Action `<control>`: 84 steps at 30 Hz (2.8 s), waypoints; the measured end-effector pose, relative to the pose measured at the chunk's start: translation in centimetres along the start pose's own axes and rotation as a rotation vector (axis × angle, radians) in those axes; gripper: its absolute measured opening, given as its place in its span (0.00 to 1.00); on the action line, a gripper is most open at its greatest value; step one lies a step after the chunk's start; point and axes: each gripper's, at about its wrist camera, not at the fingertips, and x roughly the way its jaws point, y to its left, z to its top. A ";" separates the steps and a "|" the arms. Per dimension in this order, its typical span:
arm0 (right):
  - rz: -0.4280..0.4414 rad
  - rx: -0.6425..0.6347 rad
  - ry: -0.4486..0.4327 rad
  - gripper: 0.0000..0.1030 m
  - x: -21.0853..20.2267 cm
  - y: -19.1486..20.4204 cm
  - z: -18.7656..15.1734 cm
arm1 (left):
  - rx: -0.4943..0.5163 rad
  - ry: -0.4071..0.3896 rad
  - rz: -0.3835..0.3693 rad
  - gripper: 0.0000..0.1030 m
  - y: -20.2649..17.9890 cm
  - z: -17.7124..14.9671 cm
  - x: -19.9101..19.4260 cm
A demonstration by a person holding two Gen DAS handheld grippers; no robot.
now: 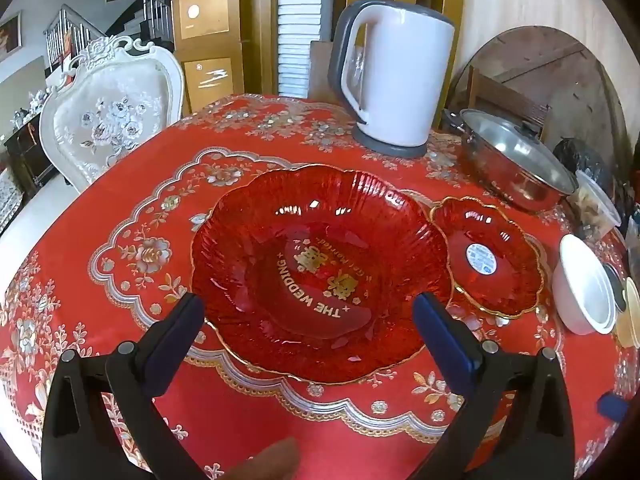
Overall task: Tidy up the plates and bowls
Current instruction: 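Move the left gripper to the rim of the large red 'WEDDING' bowl, then close the left gripper on the red bowl's rim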
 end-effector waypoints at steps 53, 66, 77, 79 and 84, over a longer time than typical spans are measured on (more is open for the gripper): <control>0.044 0.046 0.234 0.37 17.0 -1.6 16.1 | -0.038 0.317 0.045 1.00 8.4 3.6 8.3; 0.058 0.044 0.249 0.37 18.4 -2.0 15.9 | -0.047 0.340 0.037 1.00 7.8 3.3 9.6; 0.094 0.028 0.257 0.37 19.0 -1.7 15.7 | -0.062 0.358 0.012 1.00 7.7 3.3 10.0; 0.099 0.027 0.263 0.37 19.1 -1.4 15.6 | -0.071 0.369 0.003 1.00 7.8 3.2 10.2; 0.098 0.039 0.267 0.37 19.1 -1.6 15.6 | -0.103 0.400 -0.012 1.00 8.6 3.1 10.8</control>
